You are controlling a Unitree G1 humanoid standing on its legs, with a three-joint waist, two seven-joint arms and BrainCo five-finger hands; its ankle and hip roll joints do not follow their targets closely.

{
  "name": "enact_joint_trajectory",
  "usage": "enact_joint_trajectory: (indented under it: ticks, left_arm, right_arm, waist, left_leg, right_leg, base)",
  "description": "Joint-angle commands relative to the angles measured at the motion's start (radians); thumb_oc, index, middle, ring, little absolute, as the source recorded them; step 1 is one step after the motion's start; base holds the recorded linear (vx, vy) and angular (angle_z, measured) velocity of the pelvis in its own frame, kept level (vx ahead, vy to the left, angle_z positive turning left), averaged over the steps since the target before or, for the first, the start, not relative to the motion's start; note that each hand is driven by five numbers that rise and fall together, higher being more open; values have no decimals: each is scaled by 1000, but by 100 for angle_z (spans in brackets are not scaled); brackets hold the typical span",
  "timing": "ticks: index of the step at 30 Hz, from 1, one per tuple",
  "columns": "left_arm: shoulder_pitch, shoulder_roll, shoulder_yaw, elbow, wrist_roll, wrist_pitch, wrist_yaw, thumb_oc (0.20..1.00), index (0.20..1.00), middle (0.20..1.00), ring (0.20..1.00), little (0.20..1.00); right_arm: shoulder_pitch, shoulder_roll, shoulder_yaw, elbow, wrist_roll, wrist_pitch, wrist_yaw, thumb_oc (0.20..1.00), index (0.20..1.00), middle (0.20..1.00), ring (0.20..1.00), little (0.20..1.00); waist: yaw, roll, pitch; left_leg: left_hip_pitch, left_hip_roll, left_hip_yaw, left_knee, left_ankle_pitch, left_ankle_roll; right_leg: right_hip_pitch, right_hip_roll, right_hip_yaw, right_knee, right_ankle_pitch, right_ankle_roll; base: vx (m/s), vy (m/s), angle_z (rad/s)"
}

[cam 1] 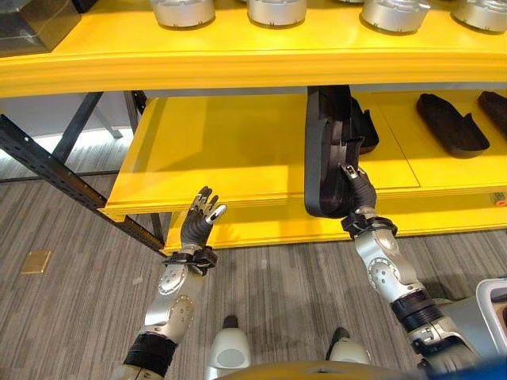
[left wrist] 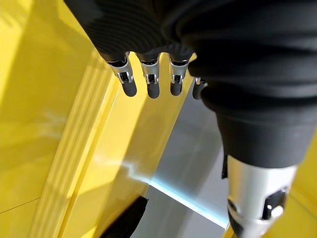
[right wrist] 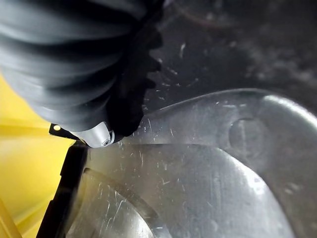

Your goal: Move parts from the plastic box to the shelf.

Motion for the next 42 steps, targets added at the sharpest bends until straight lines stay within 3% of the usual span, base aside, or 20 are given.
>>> enact_joint_trajectory:
  ticks: [1,7,11,19,21,28,30,35,36,37,38,42]
  left_arm:
    - [8,32,5,-85,23,-42,-6,1000,1000,1000,1000,1000]
    - [13,62,-9,-122,-6,-36,-12,1000,1000,1000,1000,1000]
    - [31,109,-21,-158,-35,-42,-25,1000,1000,1000,1000,1000]
    - [18,154,-65,-185,-61,-45,-31,1000,1000,1000,1000,1000]
    - [-4,178,-93,-197,-69,-52,-34,1000,1000,1000,1000,1000]
    - [-22,205,-133,-228,-73,-61,-21,1000,1000,1000,1000,1000]
    - [-28,216,-157,-229,-70,-64,-19,1000,1000,1000,1000,1000]
    - [-40,217,-184,-228,-69,-67,-10,1000,1000,1000,1000,1000]
    - [-40,216,-188,-229,-71,-69,-7,1000,1000,1000,1000,1000]
    - [-42,215,-189,-229,-71,-70,-7,1000,1000,1000,1000,1000]
    - [-45,215,-201,-227,-69,-71,0,1000,1000,1000,1000,1000]
    - [-54,211,-215,-226,-67,-78,8,1000,1000,1000,1000,1000]
  right_arm:
    - [-110,18,-4,-54,-15,-56,33,200,200,200,200,200]
    - [-276,11,61,49,-27,-21,19,200,200,200,200,200]
    - [-504,-51,58,249,-43,-6,-32,200,200,200,200,200]
    - [-807,-120,69,559,-49,11,-85,200,200,200,200,200]
    - [-958,-159,84,733,-66,19,-107,200,200,200,200,200]
    - [-1118,-206,95,912,-45,10,-143,200,200,200,200,200]
    - [-1175,-238,104,980,-23,10,-149,200,200,200,200,200]
    - [-1202,-294,111,1026,-17,14,-157,200,200,200,200,200]
    - [-1205,-302,113,1030,-20,16,-159,200,200,200,200,200]
    - [-1206,-304,113,1031,-20,16,-159,200,200,200,200,200]
    - [-1214,-332,128,1045,-47,20,-165,200,200,200,200,200]
    - [-1224,-375,144,1071,-72,24,-175,200,200,200,200,200]
  waist:
    - [-10,-30,-37]
    - [35,-47,-28]
    - [79,-52,-18]
    - [125,-43,19]
    - [146,-26,54]
    - [173,20,119]
    - [183,46,142]
    - [195,70,166]
    - [199,72,169]
    - [199,75,171]
    - [205,84,183]
    - [212,98,196]
  left_leg:
    - [-74,29,-16,24,20,28]
    - [-103,23,-29,37,16,28]
    - [-123,21,-41,26,27,25]
    - [-179,11,-67,32,35,25]
    - [-231,-2,-90,63,32,27]
    - [-306,-19,-113,156,1,32]
    - [-360,-38,-122,219,-21,39]
    - [-411,-58,-132,267,-39,45]
    - [-410,-59,-135,281,-68,41]
    - [-422,-62,-133,279,-45,48]
    - [-440,-70,-140,308,-75,47]
    - [-467,-82,-142,323,-82,51]
  right_leg:
    - [87,-25,50,-15,-25,7]
    - [96,-26,24,-26,-18,9]
    - [95,-25,3,-41,-9,12]
    - [61,-25,-23,-28,-7,11]
    - [33,-31,-41,-1,-17,8]
    - [-30,-43,-43,90,-59,-1]
    - [-71,-58,-36,147,-82,-3]
    - [-107,-74,-39,196,-100,-6]
    - [-105,-76,-33,207,-121,1]
    - [-115,-79,-39,205,-103,-5]
    - [-126,-80,-27,230,-128,1]
    - [-139,-88,-34,246,-141,-1]
  base:
    - [65,11,5]
    - [72,-22,3]
    - [38,-42,11]
    - [-10,-11,9]
    - [-66,-5,19]
    - [-23,16,14]
    - [-27,56,17]
    - [7,16,15]
    - [-4,16,5]
    - [64,-9,12]
    - [-7,16,6]
    - [20,-3,5]
